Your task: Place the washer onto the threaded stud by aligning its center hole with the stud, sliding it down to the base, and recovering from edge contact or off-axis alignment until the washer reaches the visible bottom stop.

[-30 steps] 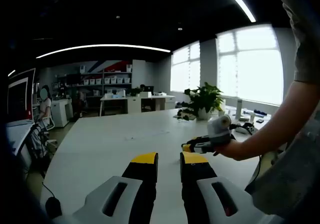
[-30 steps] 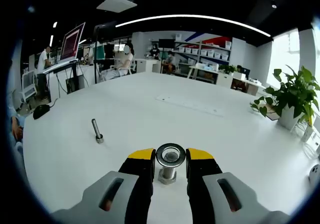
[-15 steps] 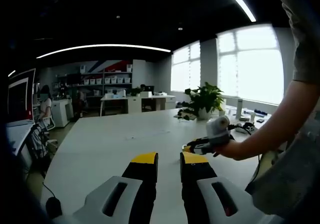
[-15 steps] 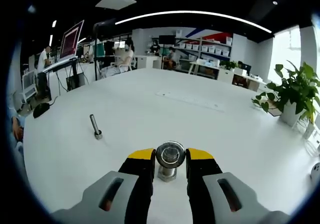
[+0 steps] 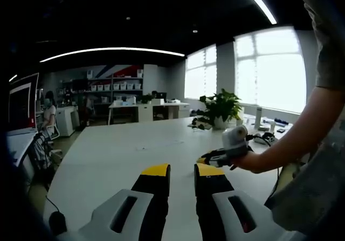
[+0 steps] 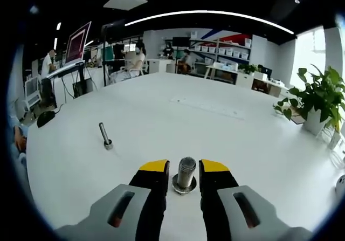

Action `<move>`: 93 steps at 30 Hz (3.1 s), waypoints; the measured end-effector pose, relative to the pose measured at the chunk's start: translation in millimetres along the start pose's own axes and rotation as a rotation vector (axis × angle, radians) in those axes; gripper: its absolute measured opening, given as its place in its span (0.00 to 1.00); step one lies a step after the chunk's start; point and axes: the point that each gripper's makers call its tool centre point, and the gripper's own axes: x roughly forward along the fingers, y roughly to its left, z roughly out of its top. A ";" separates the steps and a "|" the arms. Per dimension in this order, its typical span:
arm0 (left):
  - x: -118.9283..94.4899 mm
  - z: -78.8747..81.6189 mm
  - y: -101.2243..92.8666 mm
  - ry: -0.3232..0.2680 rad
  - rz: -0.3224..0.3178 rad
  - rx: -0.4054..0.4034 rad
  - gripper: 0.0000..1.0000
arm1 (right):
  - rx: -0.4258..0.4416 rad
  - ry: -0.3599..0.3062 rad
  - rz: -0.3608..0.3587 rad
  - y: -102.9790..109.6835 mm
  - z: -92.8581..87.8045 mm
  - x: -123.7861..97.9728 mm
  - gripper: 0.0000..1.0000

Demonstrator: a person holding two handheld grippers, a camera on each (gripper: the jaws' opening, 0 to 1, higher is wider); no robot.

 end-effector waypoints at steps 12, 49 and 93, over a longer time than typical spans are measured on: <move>0.1 0.5 0.7 -0.004 0.000 -0.009 0.16 | 0.008 -0.003 -0.011 -4.4 2.3 -8.9 0.26; -2.4 11.9 3.7 -0.051 0.012 -0.007 0.17 | 0.052 0.029 -0.025 12.0 -14.4 -50.7 0.28; -4.4 12.1 12.9 -0.054 0.038 -0.029 0.17 | 0.086 0.139 0.059 58.3 -68.3 -25.4 0.31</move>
